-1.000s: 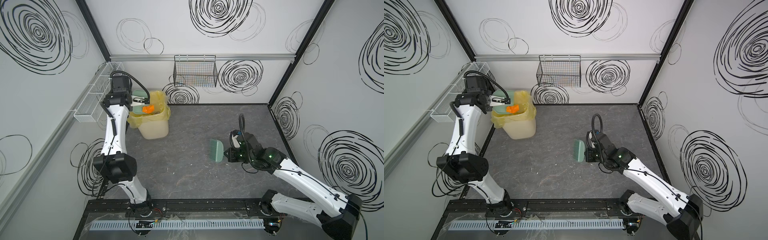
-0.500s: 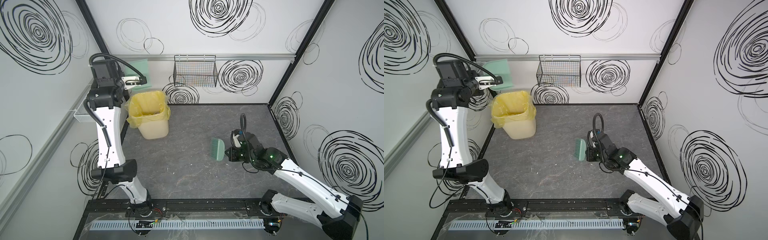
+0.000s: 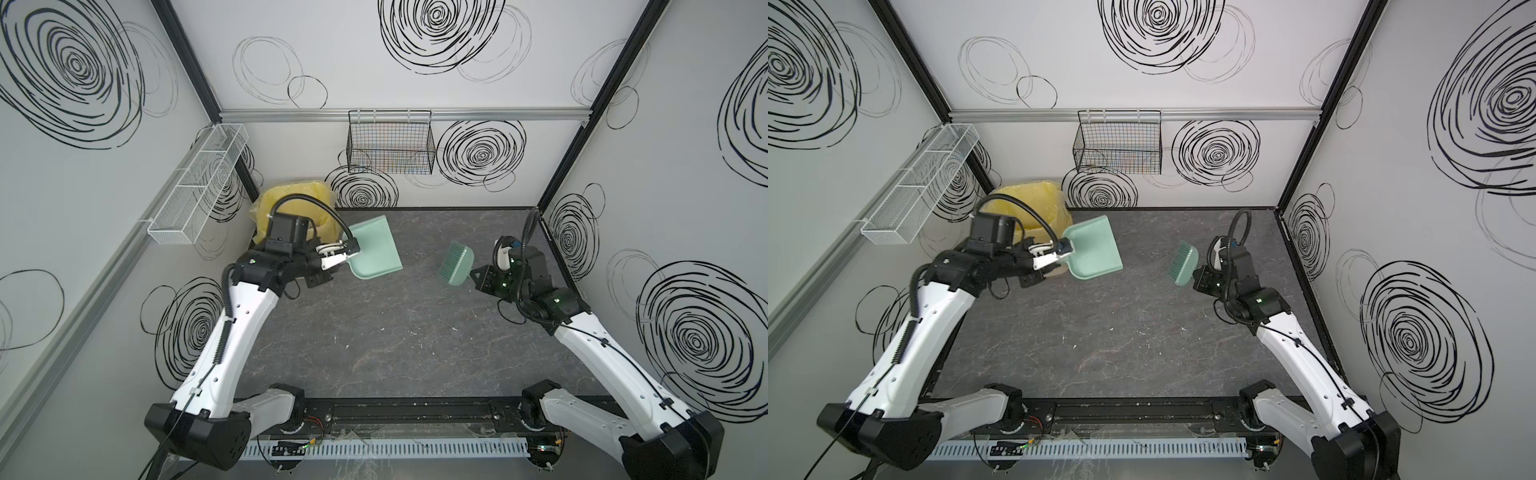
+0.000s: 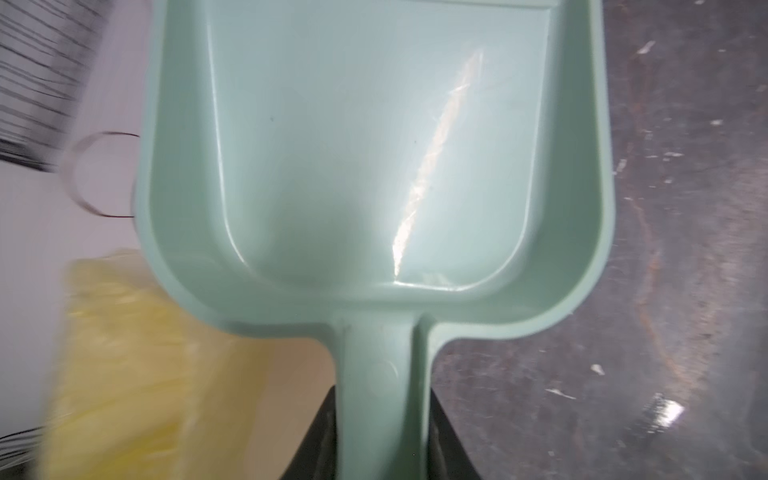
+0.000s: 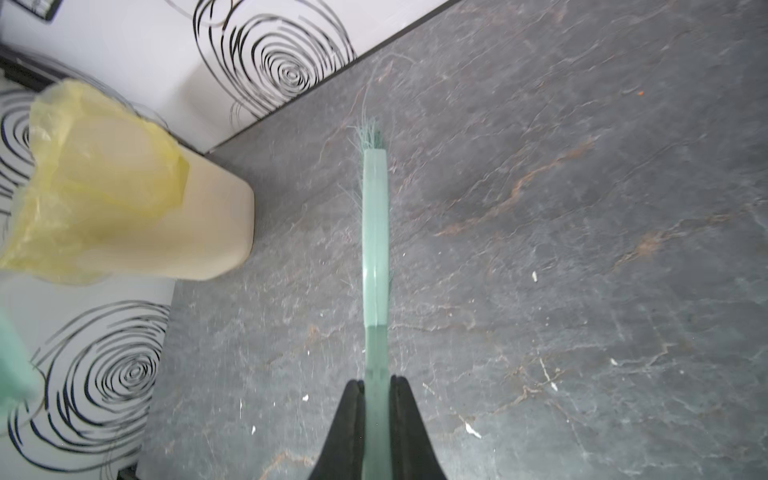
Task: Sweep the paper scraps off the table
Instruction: 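Lower the dustpan onto the table while the right gripper sets the brush down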
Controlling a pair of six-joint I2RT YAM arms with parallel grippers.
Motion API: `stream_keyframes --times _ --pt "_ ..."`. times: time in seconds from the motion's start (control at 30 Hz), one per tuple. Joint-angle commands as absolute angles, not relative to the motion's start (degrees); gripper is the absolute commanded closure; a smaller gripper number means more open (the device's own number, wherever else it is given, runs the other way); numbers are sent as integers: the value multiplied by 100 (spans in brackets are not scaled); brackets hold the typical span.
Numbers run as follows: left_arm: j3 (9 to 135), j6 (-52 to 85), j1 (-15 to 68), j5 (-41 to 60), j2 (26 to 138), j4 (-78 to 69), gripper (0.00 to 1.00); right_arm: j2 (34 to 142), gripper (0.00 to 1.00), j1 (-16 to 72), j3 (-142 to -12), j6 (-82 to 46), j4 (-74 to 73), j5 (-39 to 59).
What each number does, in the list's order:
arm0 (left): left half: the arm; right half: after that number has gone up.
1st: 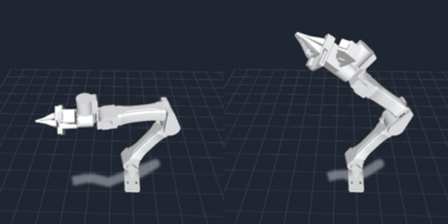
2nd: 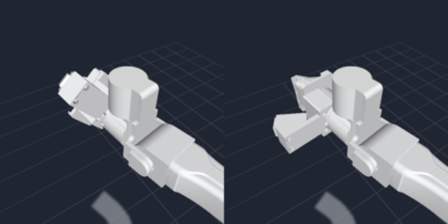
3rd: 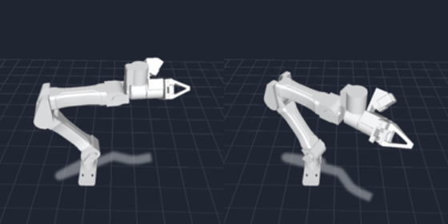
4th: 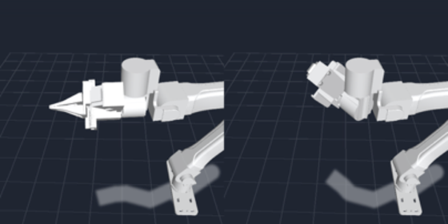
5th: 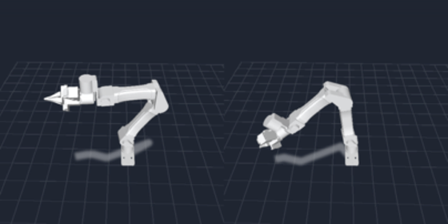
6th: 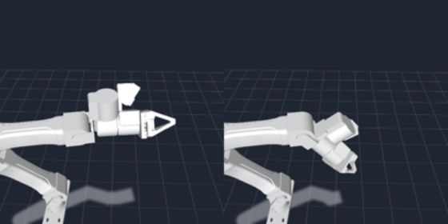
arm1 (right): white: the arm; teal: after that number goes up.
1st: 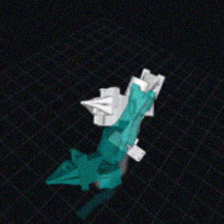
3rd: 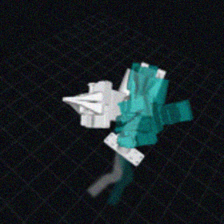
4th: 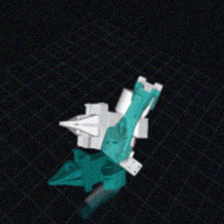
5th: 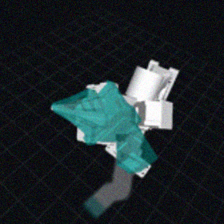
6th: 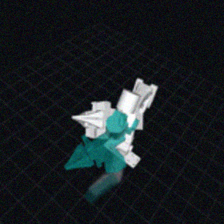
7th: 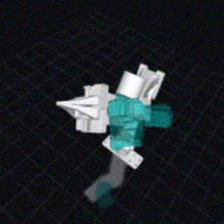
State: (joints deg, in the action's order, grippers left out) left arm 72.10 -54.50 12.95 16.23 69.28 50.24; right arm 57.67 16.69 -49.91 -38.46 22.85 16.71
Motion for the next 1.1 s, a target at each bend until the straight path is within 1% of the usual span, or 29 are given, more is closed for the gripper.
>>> stream_keyframes --times 0.0,0.07,0.13,0.33,0.47,0.57,0.63,0.8,0.87,0.97,1.03,1.07 --pt "6276 -4729 1628 1988 6863 3976 100 5736 100 1049 -4515 -4219 1119 2661" --pt "5782 -4622 1768 2097 6935 3679 100 5823 100 678 -4118 -4502 429 3163" --pt "5487 -4549 1910 2162 7041 3483 100 5892 100 430 -3742 -4749 -186 3437" --pt "5288 -4738 2443 1739 7918 3587 100 6099 100 120 -2921 -5204 -1515 3527" --pt "5284 -4836 2467 1662 8381 3519 100 6403 100 54 -2797 -5226 -1569 3411" --pt "5291 -4809 2465 1625 8604 3396 98 6733 100 3 -2793 -5100 -1460 3471" --pt "5324 -4756 2469 1616 8698 3335 89 6981 100 -16 -2856 -4954 -1268 3542" --pt "5445 -4700 2465 1474 8878 3243 78 7173 100 -74 -2710 -4815 -1194 3459" --pt "5537 -4687 2452 1448 8949 3268 75 7189 97 -83 -2674 -4739 -1094 3404" --pt "5685 -4676 2456 1409 9024 3319 69 7146 89 -113 -2600 -4639 -953 3310" --pt "5792 -4675 2460 1364 9073 3355 63 7104 81 -141 -2539 -4609 -906 3278" --pt "5836 -4675 2452 1343 9100 3370 61 7098 74 -156 -2520 -4590 -891 3274"
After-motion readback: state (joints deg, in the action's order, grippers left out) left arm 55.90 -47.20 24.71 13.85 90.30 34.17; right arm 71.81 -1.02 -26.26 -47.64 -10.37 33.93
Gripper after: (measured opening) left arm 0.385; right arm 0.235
